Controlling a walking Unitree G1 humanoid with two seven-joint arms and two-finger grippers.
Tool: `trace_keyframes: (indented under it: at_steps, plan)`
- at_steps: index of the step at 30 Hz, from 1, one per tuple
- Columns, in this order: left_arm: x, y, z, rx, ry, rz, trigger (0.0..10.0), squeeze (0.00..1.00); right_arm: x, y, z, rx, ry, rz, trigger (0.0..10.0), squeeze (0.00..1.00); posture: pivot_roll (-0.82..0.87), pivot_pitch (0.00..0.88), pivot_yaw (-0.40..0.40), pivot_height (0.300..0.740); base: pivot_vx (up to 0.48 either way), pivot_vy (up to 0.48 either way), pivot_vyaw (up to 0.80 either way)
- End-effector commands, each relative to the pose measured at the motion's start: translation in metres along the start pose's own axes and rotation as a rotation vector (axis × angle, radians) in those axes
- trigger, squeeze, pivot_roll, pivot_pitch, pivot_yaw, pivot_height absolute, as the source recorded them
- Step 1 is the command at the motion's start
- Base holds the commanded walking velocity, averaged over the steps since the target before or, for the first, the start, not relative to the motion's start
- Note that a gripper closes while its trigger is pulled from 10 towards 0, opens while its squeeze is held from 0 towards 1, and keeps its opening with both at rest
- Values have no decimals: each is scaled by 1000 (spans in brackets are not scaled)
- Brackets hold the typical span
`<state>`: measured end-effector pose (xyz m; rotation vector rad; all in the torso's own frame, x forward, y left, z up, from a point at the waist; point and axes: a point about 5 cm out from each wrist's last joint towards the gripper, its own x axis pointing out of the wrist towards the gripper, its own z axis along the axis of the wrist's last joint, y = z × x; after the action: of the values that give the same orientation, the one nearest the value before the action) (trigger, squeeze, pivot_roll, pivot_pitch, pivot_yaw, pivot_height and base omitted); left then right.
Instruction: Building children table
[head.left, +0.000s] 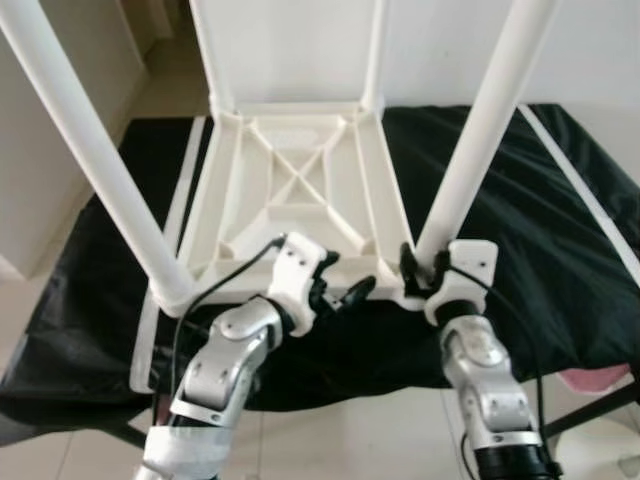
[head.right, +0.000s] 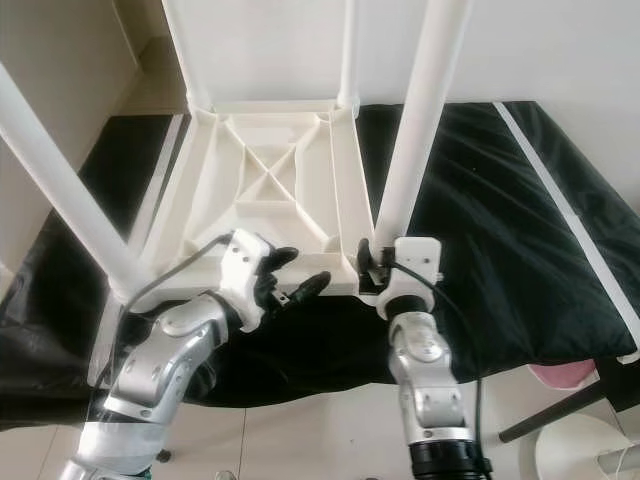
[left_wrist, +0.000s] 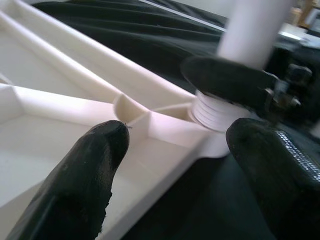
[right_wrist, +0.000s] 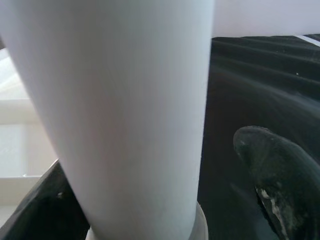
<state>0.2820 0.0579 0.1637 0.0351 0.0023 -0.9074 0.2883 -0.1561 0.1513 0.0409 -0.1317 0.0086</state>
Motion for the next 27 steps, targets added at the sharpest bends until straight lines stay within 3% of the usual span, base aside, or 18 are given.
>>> trace_keyframes:
  at_steps: [1,2,4,6,7,9,17,18,19,20,22,23,27]
  plan:
    - [-2,-1,-3,31,18,13,10000,0,-1,-8,7,23,-38,28,10000,800,-85,80,23,740,0,0,0]
    - [-2,-1,-4,34,20,20,10000,0,-1,-10,7,17,-41,68,10000,0,-83,80,21,740,0,0,0]
    - [-3,-1,-4,20,10,11,10000,0,0,-12,7,12,-34,120,10000,0,-78,77,19,740,0,0,0]
    - [-4,-3,-3,-14,-2,-20,10000,0,0,-14,5,-11,-19,254,10000,0,-76,74,19,740,0,0,0]
    - [-4,-3,-3,-14,-2,-20,10000,0,0,-14,5,-11,-19,254,10000,0,-76,74,19,740,0,0,0]
    - [-3,-5,-1,-24,-7,-42,10000,0,3,-15,5,-57,-3,416,10000,0,-71,69,19,740,0,0,0]
    - [-1,-10,-3,19,10,-74,10000,0,19,-16,10,-130,6,586,10000,0,-65,53,18,740,0,0,0]
    - [-1,-12,-3,16,10,-92,10000,0,21,-16,10,-141,10,602,8824,0,-63,51,16,740,0,0,0]
    - [-1,-12,-3,16,10,-92,10000,0,21,-16,10,-141,10,602,8824,0,-63,51,16,740,0,0,0]
    - [0,-14,-4,10,14,-113,10000,0,24,-18,8,-147,23,616,3922,0,-58,46,12,740,0,0,0]
    - [0,-14,-4,10,14,-113,10000,0,24,-18,8,-147,23,616,3922,0,-58,46,12,740,0,0,0]
    - [0,-14,-4,19,14,-116,10000,0,24,-19,7,-146,29,628,0,0,-57,45,10,740,0,0,0]
    - [0,-17,-4,15,10,-122,10000,0,22,-23,0,-146,62,647,0,0,-54,38,4,740,0,0,0]
